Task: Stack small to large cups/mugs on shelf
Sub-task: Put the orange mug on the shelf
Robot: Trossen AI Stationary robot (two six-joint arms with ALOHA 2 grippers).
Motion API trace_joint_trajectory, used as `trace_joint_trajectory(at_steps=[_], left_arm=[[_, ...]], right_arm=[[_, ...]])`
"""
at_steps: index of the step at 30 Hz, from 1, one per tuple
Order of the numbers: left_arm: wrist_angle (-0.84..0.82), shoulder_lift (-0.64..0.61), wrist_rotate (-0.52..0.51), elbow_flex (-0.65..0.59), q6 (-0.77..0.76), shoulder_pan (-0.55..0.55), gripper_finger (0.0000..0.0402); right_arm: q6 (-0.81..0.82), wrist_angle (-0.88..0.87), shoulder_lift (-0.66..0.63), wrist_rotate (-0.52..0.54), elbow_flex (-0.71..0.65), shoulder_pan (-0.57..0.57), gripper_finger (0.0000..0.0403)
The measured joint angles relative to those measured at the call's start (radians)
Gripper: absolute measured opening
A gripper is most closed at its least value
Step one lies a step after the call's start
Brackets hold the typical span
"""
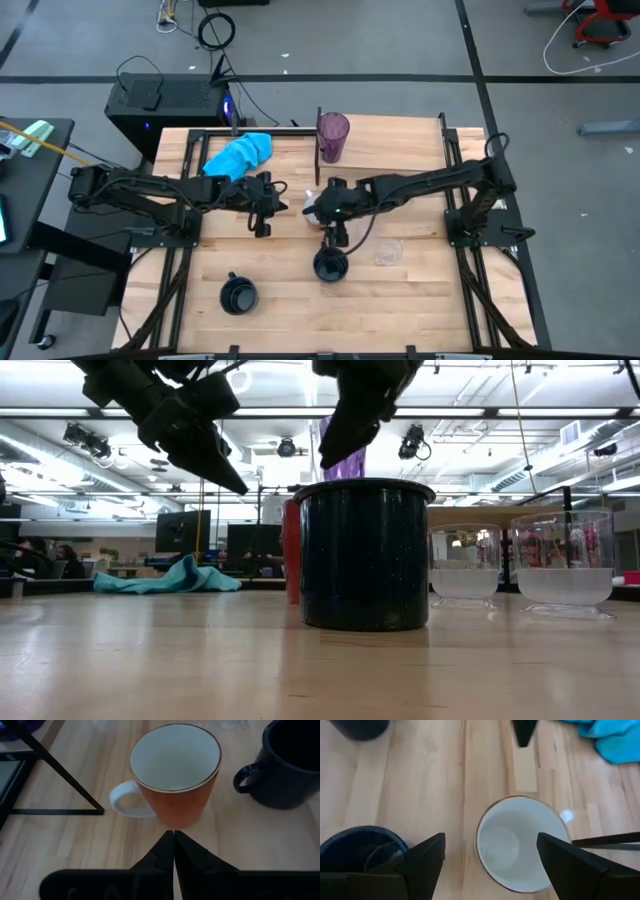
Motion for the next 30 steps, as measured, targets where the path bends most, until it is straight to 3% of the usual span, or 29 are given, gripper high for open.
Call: trace_joint_trajectory(at_steps=[16,30], left_arm=[[-0.004,0.0,-0.004,0.0,0.001,0.0,0.0029],[-0.022,0.0,-0.004,0.0,0.002,0.0,0.0013]], right_arm=[[-0.075,-0.008,0.148,-0.005,0.025,-0.033,0.0277],[-0.098,0.019,0.157,-0.072,-0.01,-0.075,0.0217]])
